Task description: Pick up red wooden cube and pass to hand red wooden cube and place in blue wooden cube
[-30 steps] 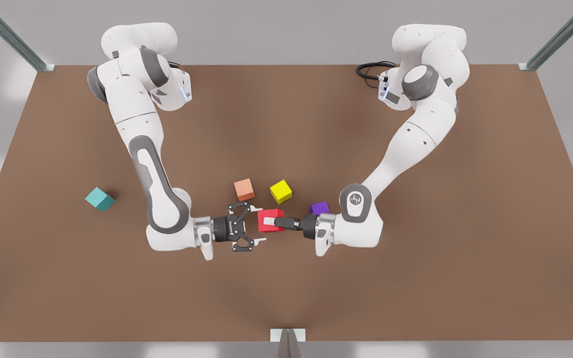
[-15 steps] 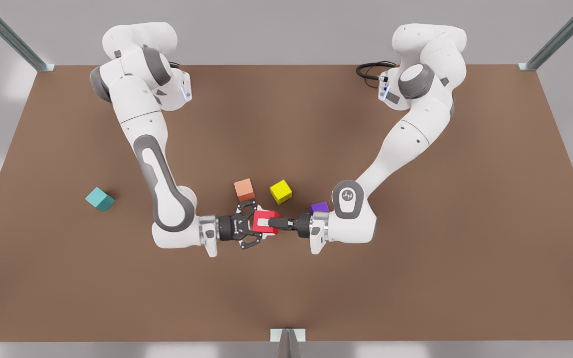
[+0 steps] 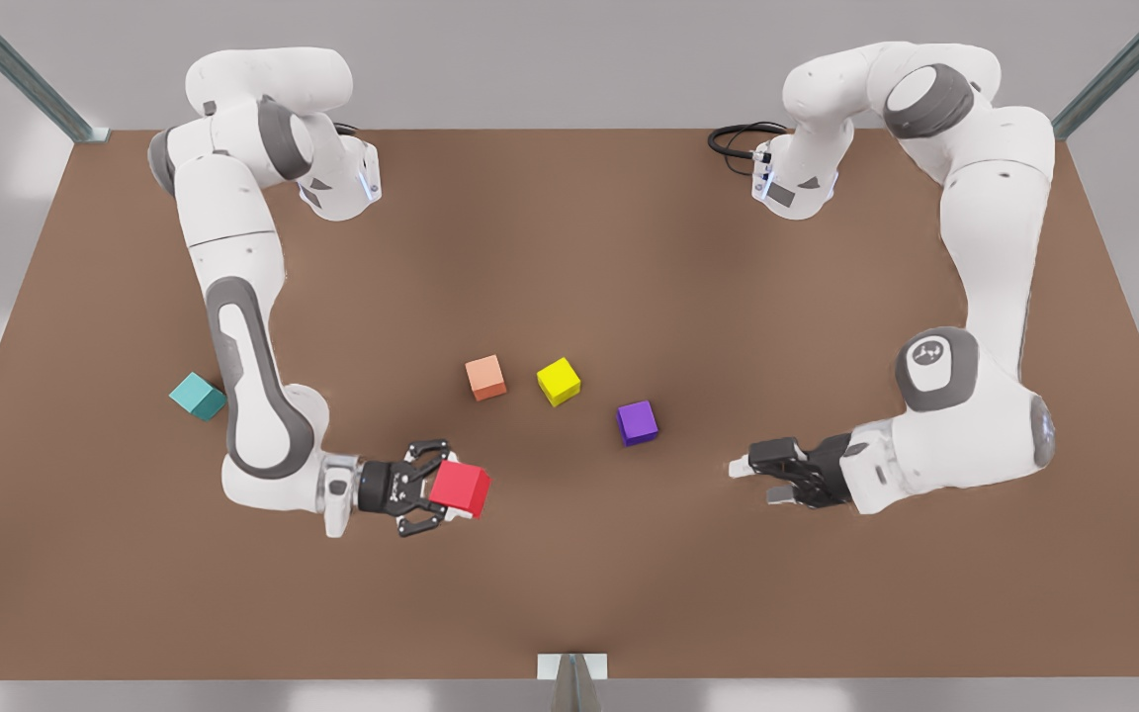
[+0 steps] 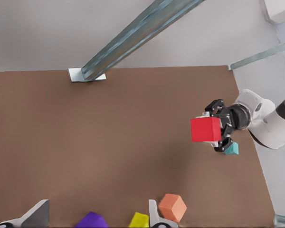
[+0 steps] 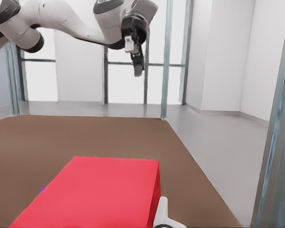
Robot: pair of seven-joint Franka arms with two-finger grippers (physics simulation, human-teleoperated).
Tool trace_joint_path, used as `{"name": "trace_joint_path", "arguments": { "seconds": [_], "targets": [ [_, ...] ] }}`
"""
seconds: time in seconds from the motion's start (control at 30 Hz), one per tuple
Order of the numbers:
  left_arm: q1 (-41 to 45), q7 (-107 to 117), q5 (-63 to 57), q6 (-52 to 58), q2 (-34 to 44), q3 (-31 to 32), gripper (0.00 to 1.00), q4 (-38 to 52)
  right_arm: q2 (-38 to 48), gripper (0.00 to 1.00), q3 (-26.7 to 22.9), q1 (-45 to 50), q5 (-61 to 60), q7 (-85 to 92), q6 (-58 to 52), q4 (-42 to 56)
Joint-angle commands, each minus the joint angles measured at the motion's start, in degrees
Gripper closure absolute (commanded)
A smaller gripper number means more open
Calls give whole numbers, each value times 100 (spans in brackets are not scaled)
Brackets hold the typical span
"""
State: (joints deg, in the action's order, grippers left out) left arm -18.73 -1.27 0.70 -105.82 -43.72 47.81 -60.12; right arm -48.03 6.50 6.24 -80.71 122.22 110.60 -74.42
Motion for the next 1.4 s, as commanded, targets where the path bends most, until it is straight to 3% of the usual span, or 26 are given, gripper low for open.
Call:
{"name": "trace_joint_path", "arguments": {
  "seconds": [0.0, 0.03, 0.07, 0.1, 0.13, 0.33, 0.43, 0.5, 0.57, 0.67, 0.73, 1.13, 1.37],
  "targets": [
    [-201, 1524, -2565, 2724, 487, 9, 0, 0, 135, 32, 1, -158, 1751, -1893, -1480, -2],
    [-341, 1550, -2645, 3067, 514, 96, 0, 0, 267, 32, -8, -307, 2314, -2955, -1743, -2],
    [-719, 1498, -2531, 2718, 1074, -16, 0, -489, 355, 32, 1, -421, 2788, -3747, -1875, 33],
    [398, 702, -964, 1332, 2925, -2564, 0, -2639, 557, 32, -8, -457, 3262, -4345, -1919, 15],
    [2704, -250, -307, 1649, 3361, -5208, 0, -2892, 698, 31, -17, -448, 3973, -4793, -1840, 15],
    [2796, -251, -123, 2339, 2949, -4869, 0, -1846, 953, 29, -105, -413, 8264, -6307, -522, 42],
    [2383, -673, -44, 2611, 2597, -4895, 0, -1538, 1058, 30, -114, -457, 8792, -6377, -276, -151],
    [2066, -1226, -26, 2672, 2597, -4887, 0, -1538, 1497, 30, -192, -474, 9038, -6490, -65, -801],
    [1996, -1244, -26, 2786, 2597, -4887, 0, -1555, 2007, 30, -403, -474, 9354, -6658, 234, -1610],
    [1970, -1236, -26, 2751, 2597, -4887, 0, -1555, 2254, 30, -913, -474, 10005, -6755, 225, -2067],
    [1961, -1236, -26, 2760, 2597, -4887, 0, -1555, 2350, 30, -1142, -711, 10629, -6755, 936, -2445],
    [1952, -1236, -35, 2751, 2597, -4887, 0, -1555, 3221, 30, -1142, -1503, 10752, -6755, 2044, -4660],
    [1917, -1236, -26, 2751, 2597, -4887, 0, -1555, 3124, 30, -1142, -1626, 10664, -6799, 2212, -5100]
  ]
}}
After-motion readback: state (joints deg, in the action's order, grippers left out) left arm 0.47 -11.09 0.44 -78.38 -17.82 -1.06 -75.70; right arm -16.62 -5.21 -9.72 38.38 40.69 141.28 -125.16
